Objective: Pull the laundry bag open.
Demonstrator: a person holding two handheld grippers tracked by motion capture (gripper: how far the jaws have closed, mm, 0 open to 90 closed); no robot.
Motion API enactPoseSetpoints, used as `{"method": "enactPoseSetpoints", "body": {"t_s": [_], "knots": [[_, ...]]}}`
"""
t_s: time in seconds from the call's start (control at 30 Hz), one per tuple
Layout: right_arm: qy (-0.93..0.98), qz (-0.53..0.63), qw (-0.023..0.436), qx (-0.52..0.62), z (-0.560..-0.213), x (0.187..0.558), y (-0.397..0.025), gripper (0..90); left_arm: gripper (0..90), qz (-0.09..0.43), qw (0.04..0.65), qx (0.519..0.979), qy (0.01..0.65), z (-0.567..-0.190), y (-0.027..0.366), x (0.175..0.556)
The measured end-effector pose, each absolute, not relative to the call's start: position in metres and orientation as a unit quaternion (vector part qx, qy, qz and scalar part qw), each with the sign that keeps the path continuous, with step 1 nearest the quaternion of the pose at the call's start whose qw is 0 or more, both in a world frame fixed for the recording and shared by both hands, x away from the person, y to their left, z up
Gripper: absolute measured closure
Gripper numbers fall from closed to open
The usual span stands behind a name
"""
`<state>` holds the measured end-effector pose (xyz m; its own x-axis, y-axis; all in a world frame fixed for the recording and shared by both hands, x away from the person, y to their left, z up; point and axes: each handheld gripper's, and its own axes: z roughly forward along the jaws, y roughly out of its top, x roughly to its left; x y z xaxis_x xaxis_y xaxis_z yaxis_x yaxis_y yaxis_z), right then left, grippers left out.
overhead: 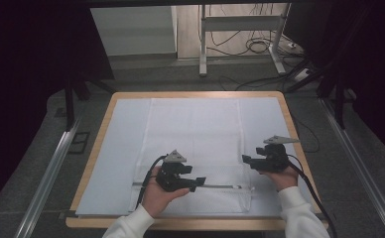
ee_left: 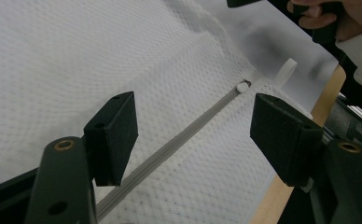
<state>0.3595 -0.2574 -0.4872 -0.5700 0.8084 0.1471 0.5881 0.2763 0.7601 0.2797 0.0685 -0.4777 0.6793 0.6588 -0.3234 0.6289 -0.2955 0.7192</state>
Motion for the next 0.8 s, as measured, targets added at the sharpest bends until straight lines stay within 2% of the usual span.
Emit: {"method": "enactPoseSetpoints", "body": {"t_s": [0.3, 0.8], "knots": [[0.789, 0.402, 0.139, 0.443, -0.488, 0.360, -0.257, 28.3, 32.7, 0.015, 0.423, 0.821, 0.382, -0.481, 0.044, 0.281], [0.793, 0.397, 0.145, 0.440, -0.488, 0.360, -0.258, 28.2, 34.0, 0.008, 0.410, 0.829, 0.381, -0.491, 0.031, 0.281]]}}
